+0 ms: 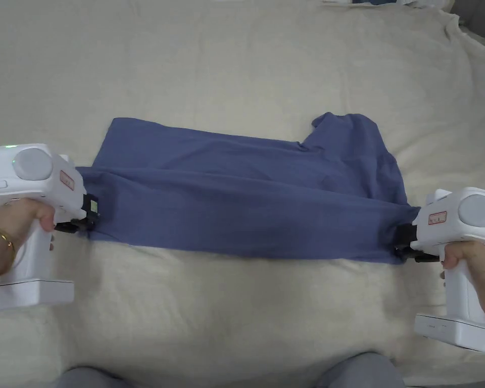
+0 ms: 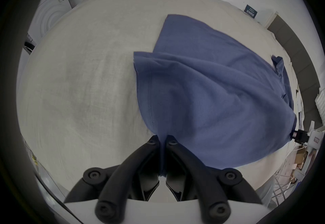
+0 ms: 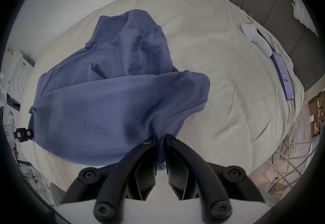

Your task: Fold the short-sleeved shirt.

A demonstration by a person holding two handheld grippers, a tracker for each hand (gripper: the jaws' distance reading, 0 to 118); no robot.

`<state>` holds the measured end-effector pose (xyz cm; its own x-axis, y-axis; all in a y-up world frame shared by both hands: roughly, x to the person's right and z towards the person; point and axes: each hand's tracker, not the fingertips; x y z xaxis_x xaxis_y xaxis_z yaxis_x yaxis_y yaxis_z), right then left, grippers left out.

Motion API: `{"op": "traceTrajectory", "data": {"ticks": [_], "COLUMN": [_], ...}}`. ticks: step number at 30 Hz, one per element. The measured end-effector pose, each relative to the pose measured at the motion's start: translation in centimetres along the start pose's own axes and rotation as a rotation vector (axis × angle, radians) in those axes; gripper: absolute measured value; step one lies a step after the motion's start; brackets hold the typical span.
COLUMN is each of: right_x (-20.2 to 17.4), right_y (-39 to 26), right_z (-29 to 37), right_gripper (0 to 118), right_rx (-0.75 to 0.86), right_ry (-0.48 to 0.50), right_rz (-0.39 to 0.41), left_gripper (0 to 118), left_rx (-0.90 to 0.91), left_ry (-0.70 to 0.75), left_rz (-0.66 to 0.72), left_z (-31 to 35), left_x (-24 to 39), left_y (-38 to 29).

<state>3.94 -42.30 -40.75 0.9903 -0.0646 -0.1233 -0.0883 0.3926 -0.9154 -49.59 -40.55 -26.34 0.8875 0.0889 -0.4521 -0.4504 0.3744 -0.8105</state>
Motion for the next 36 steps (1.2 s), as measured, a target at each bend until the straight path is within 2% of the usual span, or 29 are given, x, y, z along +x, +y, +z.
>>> {"op": "traceTrajectory", "data": {"ticks": [4, 11, 14, 18, 22, 26, 28, 29, 30, 31, 32, 34, 36], "right_x": [0.7, 2.1, 2.6, 3.7, 4.7, 4.1, 3.5, 3.3, 3.1, 3.1, 3.0, 2.9, 3.2], "right_y": [0.9, 1.0, -0.1, -2.8, -5.5, -7.2, -7.6, -7.6, -7.6, -7.5, -7.3, -6.7, -5.8], "right_z": [2.2, 6.7, 8.1, 7.6, 5.0, 3.0, 2.8, 2.9, 3.2, 3.5, 3.8, 5.4, 7.9], "right_gripper": [8, 8, 8, 8, 8, 8, 12, 21, 49, 75, 93, 98, 98], "right_rx": [0.02, 0.065, 0.079, 0.042, -0.024, -0.049, -0.037, -0.027, -0.015, -0.01, -0.018, 0.007, 0.123], "right_ry": [0.047, 0.12, 0.127, 0.117, 0.09, 0.059, 0.042, 0.034, 0.017, -0.017, -0.049, -0.087, -0.1], "right_rz": [-0.003, -0.029, -0.012, -0.001, -0.06, -0.095, -0.094, -0.09, -0.07, -0.036, 0.0, 0.044, 0.066], "left_gripper": [0, 0, 0, 0, 0, 2, 32, 51, 79, 95, 106, 112, 114], "left_rx": [0.082, 0.126, 0.142, 0.121, 0.08, 0.054, 0.06, 0.057, 0.043, 0.04, 0.043, 0.087, 0.152], "left_ry": [-0.086, -0.101, -0.11, -0.106, -0.071, -0.019, -0.009, 0.012, 0.035, 0.032, 0.013, -0.014, -0.015], "left_rz": [0.105, 0.101, 0.096, 0.096, 0.079, 0.071, 0.057, 0.041, 0.027, 0.021, 0.01, 0.024, 0.034], "left_z": [3.5, 8.3, 9.6, 8.7, 5.8, 3.8, 3.5, 3.8, 4.2, 4.6, 5.2, 7.4, 9.7], "left_x": [-1.6, -3.1, -3.4, -3.6, -3.5, -2.6, -2.5, -2.3, -2.5, -2.7, -3.2, -3.7, -4.3], "left_y": [-0.4, -4.0, -6.9, -10.8, -13.2, -14.5, -14.8, -15.0, -14.8, -14.7, -14.5, -14.0, -12.5]}}
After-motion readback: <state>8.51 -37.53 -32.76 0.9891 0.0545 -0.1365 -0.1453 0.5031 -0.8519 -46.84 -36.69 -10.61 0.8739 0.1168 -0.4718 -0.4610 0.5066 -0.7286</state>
